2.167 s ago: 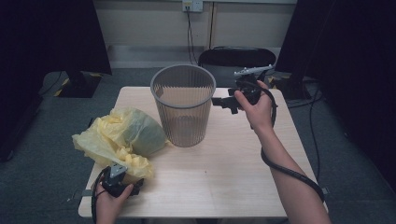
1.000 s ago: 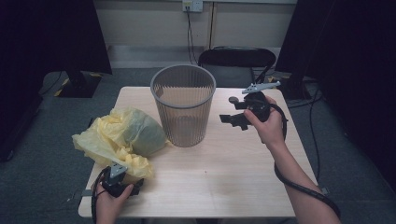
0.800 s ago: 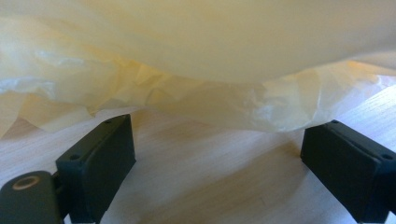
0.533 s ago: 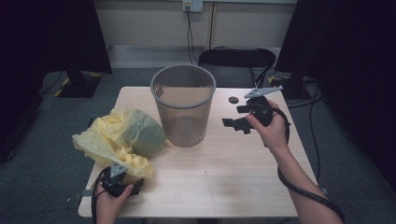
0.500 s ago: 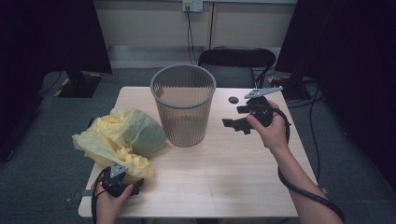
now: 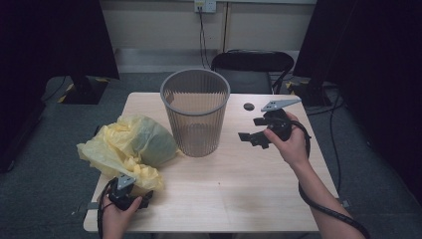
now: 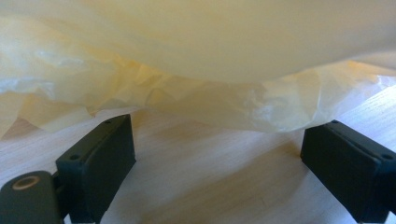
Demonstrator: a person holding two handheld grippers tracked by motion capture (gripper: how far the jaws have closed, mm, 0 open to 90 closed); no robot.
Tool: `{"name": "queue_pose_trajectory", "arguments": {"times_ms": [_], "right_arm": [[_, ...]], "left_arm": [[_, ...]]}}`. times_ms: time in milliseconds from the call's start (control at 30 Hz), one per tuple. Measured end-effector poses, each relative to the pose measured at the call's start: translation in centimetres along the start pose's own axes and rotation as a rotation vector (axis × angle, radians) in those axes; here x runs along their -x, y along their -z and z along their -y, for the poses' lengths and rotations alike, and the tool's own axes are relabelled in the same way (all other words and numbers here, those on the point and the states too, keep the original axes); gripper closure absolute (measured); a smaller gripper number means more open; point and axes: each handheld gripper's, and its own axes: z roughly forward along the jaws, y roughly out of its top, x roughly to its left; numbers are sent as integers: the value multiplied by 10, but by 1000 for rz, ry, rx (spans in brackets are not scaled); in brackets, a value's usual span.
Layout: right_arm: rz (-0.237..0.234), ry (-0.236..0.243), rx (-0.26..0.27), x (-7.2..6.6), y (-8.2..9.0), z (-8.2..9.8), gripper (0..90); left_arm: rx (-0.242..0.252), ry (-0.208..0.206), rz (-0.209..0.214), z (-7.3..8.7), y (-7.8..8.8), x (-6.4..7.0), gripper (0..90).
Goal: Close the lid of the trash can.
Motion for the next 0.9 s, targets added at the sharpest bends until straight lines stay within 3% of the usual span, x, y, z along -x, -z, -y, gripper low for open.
{"name": "queue_pose_trajectory", "arguments": {"times_ms": [900], "right_arm": [[10, 45, -39, 1, -11, 35, 153]], "left_arm": [[0, 1, 0, 0, 0, 0, 92]]}}
